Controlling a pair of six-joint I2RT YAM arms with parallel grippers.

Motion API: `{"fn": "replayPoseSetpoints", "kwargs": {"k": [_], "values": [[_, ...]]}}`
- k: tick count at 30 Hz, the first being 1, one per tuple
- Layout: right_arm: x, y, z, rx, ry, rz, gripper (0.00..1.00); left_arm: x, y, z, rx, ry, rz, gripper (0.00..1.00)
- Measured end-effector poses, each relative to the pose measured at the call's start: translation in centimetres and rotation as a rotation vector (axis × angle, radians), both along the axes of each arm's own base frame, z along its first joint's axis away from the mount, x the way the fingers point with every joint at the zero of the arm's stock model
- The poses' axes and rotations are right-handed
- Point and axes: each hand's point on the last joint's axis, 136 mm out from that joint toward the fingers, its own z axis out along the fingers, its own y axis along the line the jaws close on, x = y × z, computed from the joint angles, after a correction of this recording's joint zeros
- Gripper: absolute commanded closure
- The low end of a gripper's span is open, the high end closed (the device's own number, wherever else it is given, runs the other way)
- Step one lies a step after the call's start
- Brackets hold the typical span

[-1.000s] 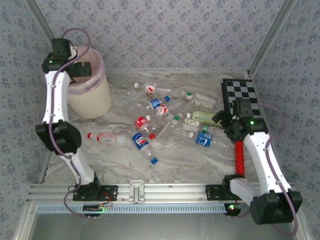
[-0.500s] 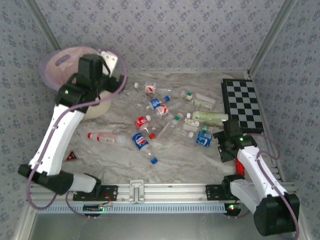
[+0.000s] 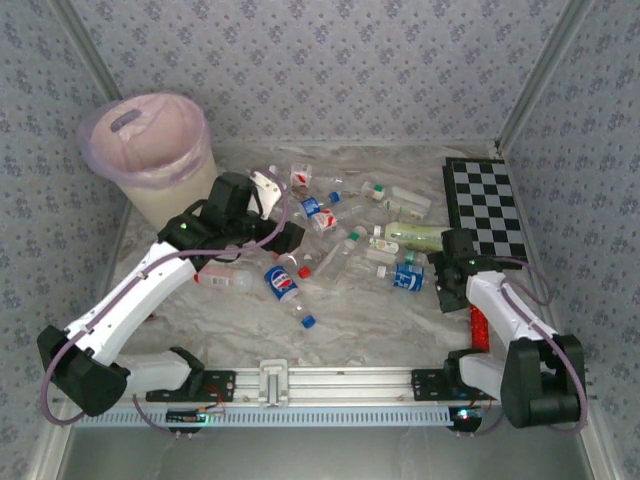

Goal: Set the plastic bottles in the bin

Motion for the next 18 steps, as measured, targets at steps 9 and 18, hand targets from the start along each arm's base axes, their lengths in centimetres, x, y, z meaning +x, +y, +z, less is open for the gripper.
{"fn": "replayPoseSetpoints", "kwargs": {"k": [9, 18], "values": [[1.5, -0.2, -0.2, -0.016, 0.002, 0.028, 0.30, 0.1, -1.8, 1.1, -0.100, 0.000, 0.003, 0.01], [2.0, 1.3, 3.1, -0.019, -0.108, 0.114, 0.44, 0.1, -3.8, 1.2, -0.197, 0.043, -0.017, 0.01]]}}
